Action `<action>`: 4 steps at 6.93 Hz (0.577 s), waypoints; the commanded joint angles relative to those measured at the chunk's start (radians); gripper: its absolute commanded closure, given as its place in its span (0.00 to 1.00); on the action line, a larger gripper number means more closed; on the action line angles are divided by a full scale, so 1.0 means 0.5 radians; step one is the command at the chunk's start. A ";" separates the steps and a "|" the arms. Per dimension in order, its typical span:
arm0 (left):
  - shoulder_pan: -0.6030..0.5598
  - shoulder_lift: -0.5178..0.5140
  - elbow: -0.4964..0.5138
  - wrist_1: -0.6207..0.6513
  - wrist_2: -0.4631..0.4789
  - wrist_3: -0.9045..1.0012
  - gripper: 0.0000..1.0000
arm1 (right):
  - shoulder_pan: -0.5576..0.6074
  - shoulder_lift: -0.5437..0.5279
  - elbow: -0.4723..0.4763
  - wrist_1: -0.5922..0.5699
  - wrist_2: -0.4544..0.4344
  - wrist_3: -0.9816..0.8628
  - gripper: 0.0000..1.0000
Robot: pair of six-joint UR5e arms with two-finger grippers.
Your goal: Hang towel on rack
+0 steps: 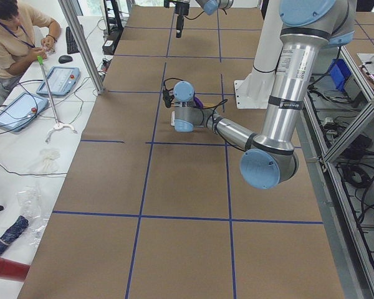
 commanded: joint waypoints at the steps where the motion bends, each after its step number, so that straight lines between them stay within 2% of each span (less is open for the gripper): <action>1: -0.019 0.007 0.044 0.001 0.003 0.102 0.01 | 0.009 -0.031 -0.003 0.000 0.005 -0.002 0.00; 4: -0.205 0.040 0.141 0.011 0.003 0.160 0.00 | 0.134 -0.205 -0.021 -0.012 0.051 -0.143 0.00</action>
